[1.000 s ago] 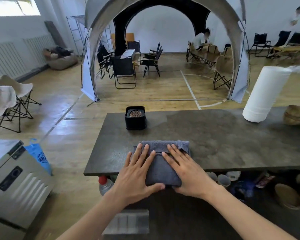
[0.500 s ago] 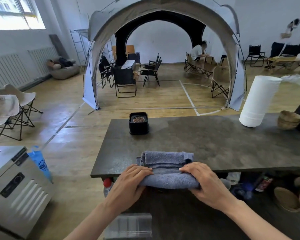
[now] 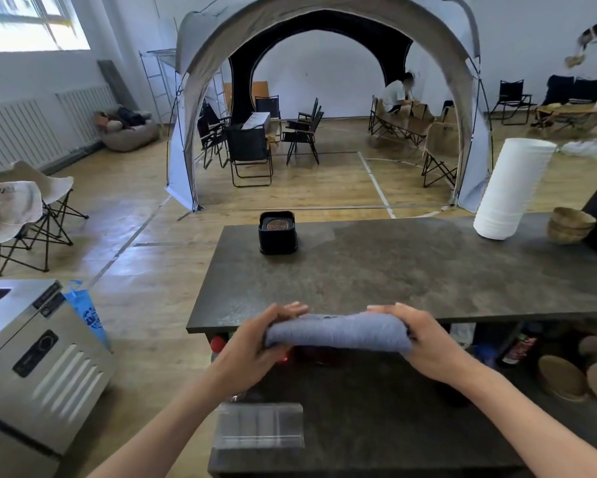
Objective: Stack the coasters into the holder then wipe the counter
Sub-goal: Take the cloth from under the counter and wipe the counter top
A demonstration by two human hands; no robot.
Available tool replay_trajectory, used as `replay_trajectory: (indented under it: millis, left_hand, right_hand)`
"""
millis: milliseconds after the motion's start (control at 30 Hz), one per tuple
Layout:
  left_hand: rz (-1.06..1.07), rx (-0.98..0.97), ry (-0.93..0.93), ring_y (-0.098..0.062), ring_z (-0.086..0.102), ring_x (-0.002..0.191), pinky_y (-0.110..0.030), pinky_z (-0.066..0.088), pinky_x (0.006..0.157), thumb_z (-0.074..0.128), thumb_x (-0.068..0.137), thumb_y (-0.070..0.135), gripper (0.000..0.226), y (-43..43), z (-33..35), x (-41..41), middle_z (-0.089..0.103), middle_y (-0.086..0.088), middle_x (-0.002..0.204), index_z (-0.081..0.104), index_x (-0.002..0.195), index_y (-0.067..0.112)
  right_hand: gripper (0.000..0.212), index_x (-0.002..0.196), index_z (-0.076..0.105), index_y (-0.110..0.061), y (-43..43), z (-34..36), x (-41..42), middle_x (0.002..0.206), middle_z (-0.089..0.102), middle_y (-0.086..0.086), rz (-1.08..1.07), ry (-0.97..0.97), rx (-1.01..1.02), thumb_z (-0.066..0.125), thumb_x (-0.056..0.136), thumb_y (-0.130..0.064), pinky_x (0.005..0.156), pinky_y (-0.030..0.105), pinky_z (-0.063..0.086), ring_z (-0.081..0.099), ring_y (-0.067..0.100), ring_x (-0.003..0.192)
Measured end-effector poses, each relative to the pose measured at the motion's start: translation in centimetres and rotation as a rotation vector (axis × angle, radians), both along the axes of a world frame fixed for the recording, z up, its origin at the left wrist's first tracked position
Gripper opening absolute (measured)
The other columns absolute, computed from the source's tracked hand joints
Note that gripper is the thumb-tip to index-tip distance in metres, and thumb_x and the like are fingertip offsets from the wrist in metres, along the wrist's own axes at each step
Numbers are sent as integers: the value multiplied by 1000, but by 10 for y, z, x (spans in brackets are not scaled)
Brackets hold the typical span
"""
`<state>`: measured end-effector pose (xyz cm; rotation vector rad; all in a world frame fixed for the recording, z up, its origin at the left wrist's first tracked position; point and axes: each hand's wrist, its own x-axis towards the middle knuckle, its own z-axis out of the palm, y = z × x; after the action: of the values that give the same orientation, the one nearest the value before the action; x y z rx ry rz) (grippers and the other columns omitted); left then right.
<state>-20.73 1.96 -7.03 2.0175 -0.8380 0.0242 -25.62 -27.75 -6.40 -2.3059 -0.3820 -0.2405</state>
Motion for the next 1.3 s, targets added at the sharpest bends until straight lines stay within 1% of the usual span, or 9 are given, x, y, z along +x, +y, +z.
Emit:
replay_trajectory:
  millis: [133, 233, 300, 400, 500, 600, 900, 1133, 1300]
  left_hand:
    - [193, -467, 404, -16, 72, 89, -27, 56, 69, 68, 84, 25, 16, -22, 33, -10, 76, 4, 88, 69, 97, 15]
    - [274, -620, 940, -26, 74, 85, -38, 55, 70, 67, 87, 41, 33, -44, 44, -7, 78, -8, 97, 71, 104, 13]
    - [232, -566, 1128, -30, 74, 95, -45, 57, 82, 63, 91, 45, 40, -53, 47, -9, 77, -11, 107, 70, 113, 13]
    - [28, -457, 1045, -34, 68, 110, -46, 57, 86, 72, 88, 19, 46, -58, 41, -15, 70, -15, 122, 55, 130, 14]
    - [88, -472, 964, -31, 69, 108, -42, 58, 85, 75, 79, 0, 54, -67, 33, -27, 73, -12, 117, 55, 127, 14]
    - [178, -498, 986, -35, 67, 111, -50, 50, 98, 73, 82, 1, 49, -77, 19, -42, 71, -15, 118, 57, 126, 13]
    - [346, -347, 1082, -24, 72, 102, -38, 60, 75, 73, 82, -2, 55, -103, -106, -99, 73, -7, 117, 55, 127, 23]
    - [423, -204, 786, -13, 64, 107, -8, 51, 75, 77, 79, 1, 61, -128, -174, -57, 67, 5, 114, 50, 132, 14]
    - [476, -67, 728, -18, 60, 109, -7, 47, 72, 75, 81, -1, 55, -146, -235, -27, 62, -2, 115, 50, 129, 7]
  right_hand:
    - [15, 102, 69, -27, 4, 36, -14, 84, 74, -18, -70, 188, 285, 65, 92, -17, 64, 10, 51, 68, -5, 78]
    - [13, 97, 73, -19, 9, 46, -15, 88, 78, -7, -129, 379, 625, 62, 94, -25, 60, 15, 54, 74, 9, 80]
    - [19, 103, 72, -14, 10, 46, -15, 94, 79, 2, -190, 454, 778, 62, 94, -28, 61, 21, 55, 75, 15, 82]
    - [25, 109, 68, -8, 7, 40, -17, 100, 77, 11, -276, 498, 953, 63, 94, -26, 69, 32, 58, 75, 24, 89]
    - [29, 113, 67, -7, -8, 31, -24, 107, 76, 12, -269, 553, 1045, 66, 92, -26, 83, 40, 57, 73, 29, 98]
    - [32, 119, 64, -8, -25, 12, -37, 111, 74, 12, -230, 606, 1014, 70, 88, -15, 89, 41, 55, 71, 29, 102]
    - [34, 118, 62, -24, -46, -123, -92, 112, 74, 1, -349, 748, 783, 73, 86, -20, 88, 37, 58, 72, 15, 97]
    - [34, 118, 59, -23, -60, -185, -51, 112, 67, -5, -448, 608, 614, 73, 87, -23, 90, 33, 53, 64, 15, 106]
    - [36, 125, 59, -13, -66, -238, -13, 119, 66, 7, -455, 592, 411, 67, 90, -20, 95, 36, 50, 61, 21, 111]
